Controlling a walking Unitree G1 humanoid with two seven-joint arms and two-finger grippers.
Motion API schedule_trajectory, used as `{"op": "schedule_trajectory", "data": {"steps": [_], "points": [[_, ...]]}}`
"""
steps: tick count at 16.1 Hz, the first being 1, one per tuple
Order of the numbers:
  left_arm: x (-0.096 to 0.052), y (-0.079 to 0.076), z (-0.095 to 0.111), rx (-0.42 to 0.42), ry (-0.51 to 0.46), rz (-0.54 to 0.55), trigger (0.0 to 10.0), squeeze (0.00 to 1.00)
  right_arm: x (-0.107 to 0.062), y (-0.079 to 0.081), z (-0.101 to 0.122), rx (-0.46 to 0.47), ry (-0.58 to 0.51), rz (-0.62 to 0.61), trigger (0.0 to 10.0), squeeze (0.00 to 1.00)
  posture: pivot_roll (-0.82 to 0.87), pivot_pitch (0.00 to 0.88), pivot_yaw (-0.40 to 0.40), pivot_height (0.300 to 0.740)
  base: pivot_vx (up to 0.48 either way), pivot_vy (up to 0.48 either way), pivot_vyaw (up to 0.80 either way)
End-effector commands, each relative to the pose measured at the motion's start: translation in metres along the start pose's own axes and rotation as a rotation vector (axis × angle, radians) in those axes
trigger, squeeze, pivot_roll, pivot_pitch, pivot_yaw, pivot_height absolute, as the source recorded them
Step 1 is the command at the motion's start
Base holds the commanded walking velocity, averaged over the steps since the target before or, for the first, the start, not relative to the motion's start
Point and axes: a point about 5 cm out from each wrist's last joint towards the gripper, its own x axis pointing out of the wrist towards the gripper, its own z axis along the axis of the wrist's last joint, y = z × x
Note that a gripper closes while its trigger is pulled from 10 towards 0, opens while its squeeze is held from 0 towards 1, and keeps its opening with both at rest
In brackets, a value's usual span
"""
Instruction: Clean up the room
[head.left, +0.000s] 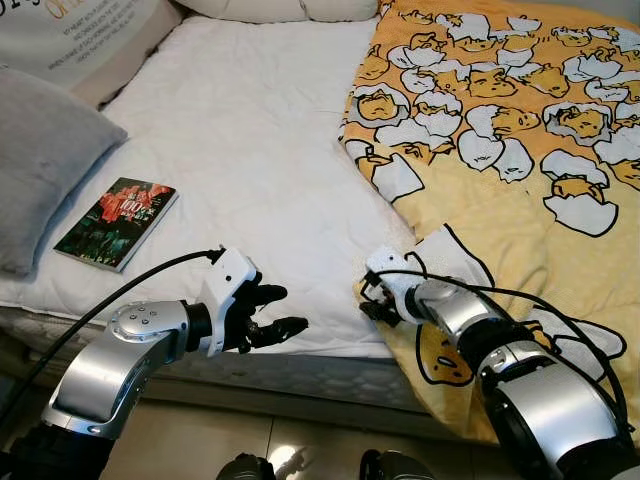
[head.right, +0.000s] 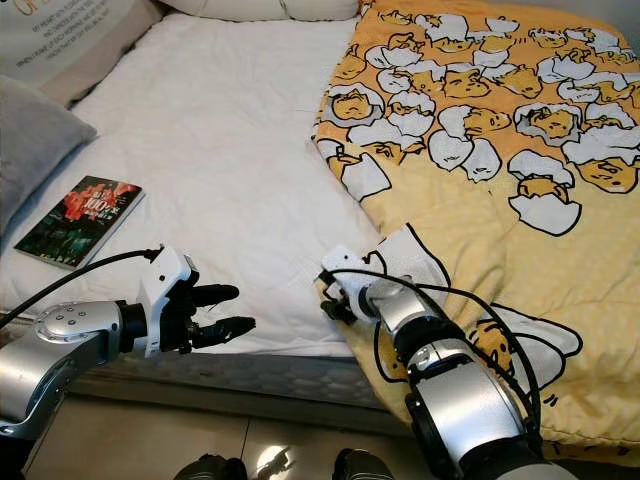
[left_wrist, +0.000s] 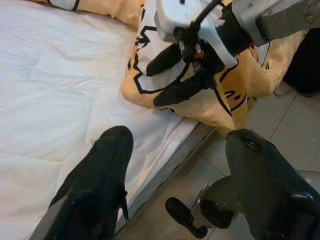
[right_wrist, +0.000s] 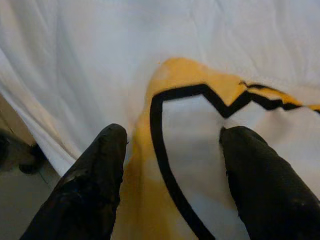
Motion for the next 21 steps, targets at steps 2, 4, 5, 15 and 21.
{"op": "schedule_trajectory", "data": {"steps": [2,4,5,15,21], "points": [[-0.001,-0.002,0.000,0.014,0.014,-0.006,10.0,0.00,0.002,0.004,-0.013,-0.017,0.038,-0.012,10.0,0.00,0.00,0.112,0.010,0.740,0.000,0.000,0.00],[-0.001,-0.003,0.000,0.016,0.015,-0.006,10.0,0.00,0.003,0.004,-0.016,-0.025,0.045,-0.029,0.7,0.00,0.00,0.108,0.009,0.740,0.000,0.000,0.00],[-0.001,-0.003,0.000,0.018,0.016,-0.006,10.0,0.00,0.004,0.005,-0.018,-0.027,0.049,-0.030,0.0,0.00,0.00,0.107,0.011,0.740,0.000,0.000,0.00],[0.000,-0.004,-0.001,0.024,0.023,-0.013,10.0,0.00,0.007,0.014,-0.028,-0.026,0.073,-0.018,0.0,0.00,0.00,0.095,0.013,0.740,0.000,0.000,0.00],[-0.001,-0.004,0.000,0.025,0.020,-0.009,10.0,0.00,0.007,0.015,-0.029,-0.004,0.069,-0.017,0.0,0.00,0.01,0.099,0.015,0.740,0.000,0.000,0.00]]}}
